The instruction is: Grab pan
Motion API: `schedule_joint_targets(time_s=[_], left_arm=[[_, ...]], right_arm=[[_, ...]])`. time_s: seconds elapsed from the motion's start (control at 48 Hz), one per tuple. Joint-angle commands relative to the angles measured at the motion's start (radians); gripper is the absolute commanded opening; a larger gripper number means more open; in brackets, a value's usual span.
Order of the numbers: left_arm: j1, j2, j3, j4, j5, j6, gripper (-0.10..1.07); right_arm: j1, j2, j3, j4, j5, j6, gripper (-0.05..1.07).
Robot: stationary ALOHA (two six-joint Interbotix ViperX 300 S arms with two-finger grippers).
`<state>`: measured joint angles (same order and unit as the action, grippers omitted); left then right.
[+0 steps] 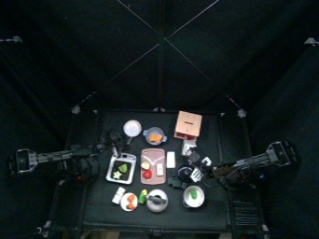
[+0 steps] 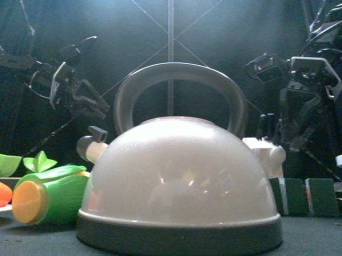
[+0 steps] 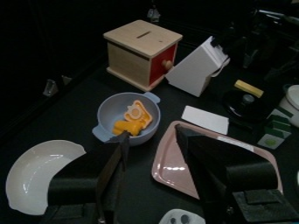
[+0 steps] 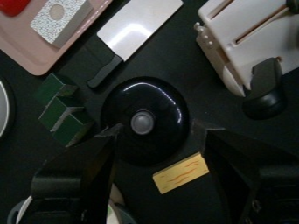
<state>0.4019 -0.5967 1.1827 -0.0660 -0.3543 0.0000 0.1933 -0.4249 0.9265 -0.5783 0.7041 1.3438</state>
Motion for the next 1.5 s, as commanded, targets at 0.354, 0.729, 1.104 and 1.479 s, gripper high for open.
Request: schedule_joint_targets(time_s=[0.354,0.729,1.104,1.479], left_arm=[[0.003,-0.002,-0.011,0.000,-0.009,0.000,0.83],[0.003,-0.002,-0.011,0.000,-0.009,0.000,0.83],[0.003,-0.002,-0.009,0.000,-0.009,0.000,0.83],[0.029,-0.002,-0.002,0.000,-0.009,0.000,0.83]], right_arm=[[0.006,-0.008,-0.058,0.009,-0.149,0.000,0.94],[-0.002,0.063,-0.112,0.009,-0.288,0.000,0.94],[-0.023,0.158,-0.212,0.003,-0.288,-0.002,0.94],[-0.124,0.218,-0.304,-0.009,-0.295,0.002,0.94]])
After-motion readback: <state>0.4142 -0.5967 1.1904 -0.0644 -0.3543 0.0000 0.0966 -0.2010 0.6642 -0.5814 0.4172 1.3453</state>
